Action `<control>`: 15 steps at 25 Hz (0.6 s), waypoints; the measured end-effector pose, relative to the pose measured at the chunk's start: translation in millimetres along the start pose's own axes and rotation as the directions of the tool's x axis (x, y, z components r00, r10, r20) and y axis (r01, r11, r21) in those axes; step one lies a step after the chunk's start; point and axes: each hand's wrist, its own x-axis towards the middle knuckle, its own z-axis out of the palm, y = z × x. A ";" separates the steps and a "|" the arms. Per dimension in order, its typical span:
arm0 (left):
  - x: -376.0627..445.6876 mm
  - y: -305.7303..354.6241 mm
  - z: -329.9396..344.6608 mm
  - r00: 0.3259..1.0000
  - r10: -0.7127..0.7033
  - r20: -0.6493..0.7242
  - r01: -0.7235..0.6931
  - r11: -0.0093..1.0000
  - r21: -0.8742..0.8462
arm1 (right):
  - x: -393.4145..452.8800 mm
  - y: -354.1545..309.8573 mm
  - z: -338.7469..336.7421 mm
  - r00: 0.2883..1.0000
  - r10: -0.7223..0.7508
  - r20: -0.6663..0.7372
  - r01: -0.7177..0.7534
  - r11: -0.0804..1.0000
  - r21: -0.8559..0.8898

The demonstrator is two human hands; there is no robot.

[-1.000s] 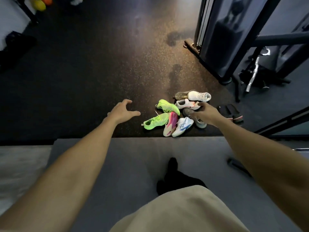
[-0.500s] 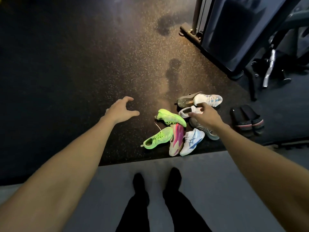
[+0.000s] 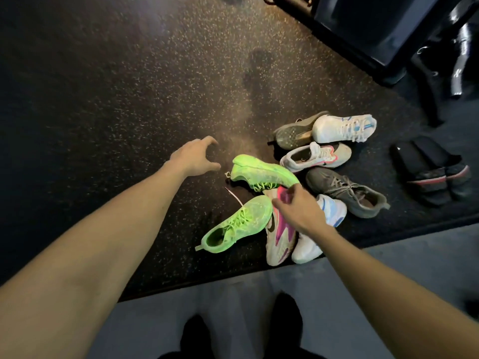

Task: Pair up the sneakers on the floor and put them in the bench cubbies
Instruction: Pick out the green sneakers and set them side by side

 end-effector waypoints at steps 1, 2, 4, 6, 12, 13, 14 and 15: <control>20.2 -8.5 22.6 1.000 0.012 0.000 -0.012 1.000 0.020 | 12.4 11.0 27.5 1.000 -0.001 0.008 0.001 1.000 -0.019; 38.9 -17.1 43.6 1.000 0.023 0.001 -0.023 0.999 0.038 | 23.0 19.8 52.6 1.000 0.008 0.021 -0.007 0.999 -0.033; 74.3 -33.2 81.9 0.999 0.039 0.000 -0.039 0.997 0.059 | 39.6 34.6 98.3 0.999 0.028 0.033 -0.026 0.998 -0.053; 102.7 -44.7 111.5 0.999 0.046 -0.001 -0.046 0.996 0.075 | 49.0 43.6 131.4 0.999 0.036 0.038 -0.034 0.998 -0.043; 165.6 -56.9 184.3 0.992 0.123 -0.023 -0.120 0.986 0.116 | 58.2 54.0 204.3 1.000 -0.003 0.028 0.001 0.998 0.060; 172.0 -54.5 189.1 0.989 0.143 -0.030 -0.139 0.983 0.124 | 57.3 53.3 211.9 1.000 0.005 0.008 -0.006 0.998 0.067; 177.1 -51.8 192.6 0.986 0.165 -0.032 -0.159 0.978 0.134 | 55.1 51.3 218.1 1.000 0.013 -0.013 -0.012 0.998 0.066; 181.2 -48.6 195.8 0.982 0.187 -0.036 -0.180 0.972 0.149 | 52.6 48.2 224.0 0.999 0.022 -0.028 -0.020 0.998 0.064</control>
